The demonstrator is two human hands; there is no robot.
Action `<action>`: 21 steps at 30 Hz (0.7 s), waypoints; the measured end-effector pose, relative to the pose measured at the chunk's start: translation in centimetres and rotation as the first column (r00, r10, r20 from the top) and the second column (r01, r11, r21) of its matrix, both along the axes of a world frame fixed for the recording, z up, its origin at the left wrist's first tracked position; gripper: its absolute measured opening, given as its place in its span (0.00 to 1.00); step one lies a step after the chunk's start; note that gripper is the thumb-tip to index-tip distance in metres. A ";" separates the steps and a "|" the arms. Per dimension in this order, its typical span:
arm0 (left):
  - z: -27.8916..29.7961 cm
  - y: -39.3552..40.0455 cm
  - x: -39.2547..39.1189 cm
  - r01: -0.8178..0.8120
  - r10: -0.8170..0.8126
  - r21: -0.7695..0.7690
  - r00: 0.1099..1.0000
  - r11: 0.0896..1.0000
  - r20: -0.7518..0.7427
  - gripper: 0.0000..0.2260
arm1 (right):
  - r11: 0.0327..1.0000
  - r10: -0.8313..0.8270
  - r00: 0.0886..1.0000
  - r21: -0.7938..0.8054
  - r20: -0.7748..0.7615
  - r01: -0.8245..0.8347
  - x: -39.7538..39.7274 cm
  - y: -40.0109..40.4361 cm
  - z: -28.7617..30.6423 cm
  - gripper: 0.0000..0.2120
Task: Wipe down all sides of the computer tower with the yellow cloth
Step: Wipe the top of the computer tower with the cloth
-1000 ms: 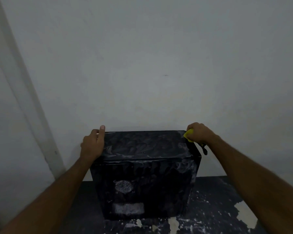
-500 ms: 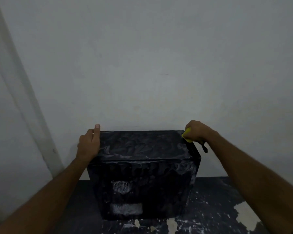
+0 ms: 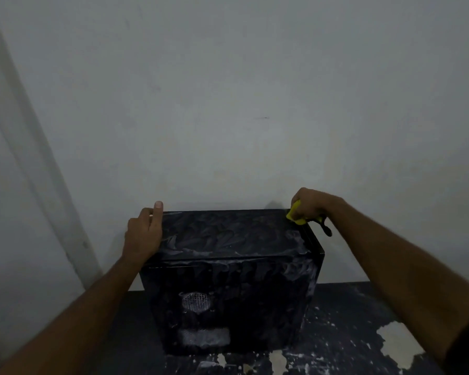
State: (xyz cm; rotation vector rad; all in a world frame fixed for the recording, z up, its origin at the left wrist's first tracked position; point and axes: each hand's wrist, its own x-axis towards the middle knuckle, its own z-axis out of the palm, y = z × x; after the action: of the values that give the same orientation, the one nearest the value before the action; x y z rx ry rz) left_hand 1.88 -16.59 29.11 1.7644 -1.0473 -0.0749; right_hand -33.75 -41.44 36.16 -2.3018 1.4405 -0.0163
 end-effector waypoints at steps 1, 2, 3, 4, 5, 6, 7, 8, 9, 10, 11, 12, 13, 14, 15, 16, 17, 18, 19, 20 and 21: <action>-0.2 -0.2 0.2 -0.006 0.006 -0.005 1.000 1.000 0.014 0.26 | 0.999 -0.030 0.999 -0.038 -0.011 0.030 0.4 0.0 -0.2 0.09; -0.3 -0.3 0.3 -0.014 0.014 -0.002 1.000 1.000 0.026 0.26 | 0.991 -0.078 0.997 -0.109 -0.024 0.074 0.8 0.1 -0.7 0.11; -0.4 -0.4 0.5 -0.016 0.015 0.004 0.999 1.000 0.032 0.27 | 0.976 -0.111 0.993 -0.191 -0.026 0.104 1.3 0.2 -1.3 0.13; -0.4 -0.4 0.6 -0.018 0.018 0.010 0.999 1.000 0.039 0.28 | 0.961 -0.116 0.993 -0.254 -0.020 0.108 1.6 0.3 -1.9 0.14; -0.5 -0.5 0.8 -0.024 0.023 0.012 0.999 1.000 0.048 0.29 | 0.954 -0.091 0.996 -0.289 -0.017 0.082 1.9 0.5 -2.0 0.13; -0.6 -0.5 0.9 -0.025 0.024 0.016 0.998 1.000 0.051 0.30 | 0.961 -0.053 0.999 -0.273 0.002 0.052 1.8 0.8 -1.8 0.11; -0.7 -0.5 1.0 -0.020 0.019 0.018 0.999 1.000 0.050 0.31 | 0.982 -0.011 0.999 -0.190 0.035 0.018 1.3 1.0 -1.2 0.09; -0.7 -0.6 1.0 -0.019 0.018 0.018 0.999 1.000 0.048 0.32 | 0.996 0.026 0.998 -0.092 0.061 -0.021 0.6 0.9 -0.7 0.08; -0.6 -0.6 1.0 -0.020 0.020 0.017 0.999 1.000 0.050 0.33 | 0.998 0.057 0.996 -0.018 0.064 -0.056 0.0 0.8 -0.2 0.08; -0.6 -0.5 1.0 -0.025 0.024 0.020 0.998 0.999 0.052 0.34 | 0.997 0.069 0.996 0.016 0.058 -0.070 -0.5 0.7 0.0 0.09; -0.6 -0.6 1.0 -0.028 0.027 0.021 0.998 0.999 0.056 0.35 | 0.998 0.061 0.997 0.015 0.042 -0.061 -0.7 0.6 0.0 0.09; -0.6 -0.5 0.9 -0.032 0.031 0.022 0.998 0.999 0.058 0.35 | 0.999 0.035 0.999 -0.026 0.022 -0.034 -0.5 0.5 -0.3 0.09; -0.6 -0.5 0.9 -0.035 0.033 0.025 0.997 0.999 0.065 0.35 | 0.994 -0.010 1.000 -0.105 -0.007 0.009 -0.3 0.5 -0.8 0.08; -0.5 -0.5 0.8 -0.037 0.034 0.030 0.997 0.999 0.067 0.35 | 0.979 -0.051 0.998 -0.201 -0.044 0.041 0.1 0.4 -1.5 0.07; -0.5 -0.5 0.7 -0.037 0.035 0.030 0.997 0.999 0.065 0.35 | 0.962 -0.058 0.996 -0.270 -0.071 0.037 0.4 0.5 -2.0 0.06; -0.4 -0.4 0.6 -0.040 0.038 0.029 0.997 0.999 0.063 0.35 | 0.954 -0.033 0.996 -0.299 -0.082 0.006 0.6 0.6 -2.2 0.05; -0.4 -0.4 0.7 -0.043 0.041 0.029 0.997 0.999 0.069 0.35 | 0.959 0.008 0.997 -0.282 -0.083 -0.031 0.7 0.8 -2.0 0.04; -0.5 -0.3 0.8 -0.046 0.044 0.033 0.996 0.998 0.075 0.35 | 0.970 0.053 0.996 -0.231 -0.070 -0.068 0.3 1.1 -1.6 0.05; -0.5 -0.3 0.8 -0.045 0.042 0.035 0.996 0.998 0.077 0.35 | 0.980 0.093 0.994 -0.169 -0.058 -0.102 -0.2 1.5 -1.1 0.06; -0.5 -0.2 0.8 -0.044 0.042 0.036 0.996 0.998 0.077 0.35 | 0.986 0.121 0.991 -0.112 -0.053 -0.127 -0.8 1.7 -0.6 0.07; -0.5 -0.2 0.7 -0.047 0.043 0.039 0.996 0.998 0.083 0.36 | 0.988 0.132 0.990 -0.070 -0.050 -0.135 -1.2 1.8 -0.2 0.07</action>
State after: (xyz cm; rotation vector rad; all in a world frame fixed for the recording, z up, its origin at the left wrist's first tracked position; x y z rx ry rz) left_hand 2.63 -16.84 28.61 1.8408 -1.0713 0.0041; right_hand -34.98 -39.59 35.97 -2.4689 1.3249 0.0234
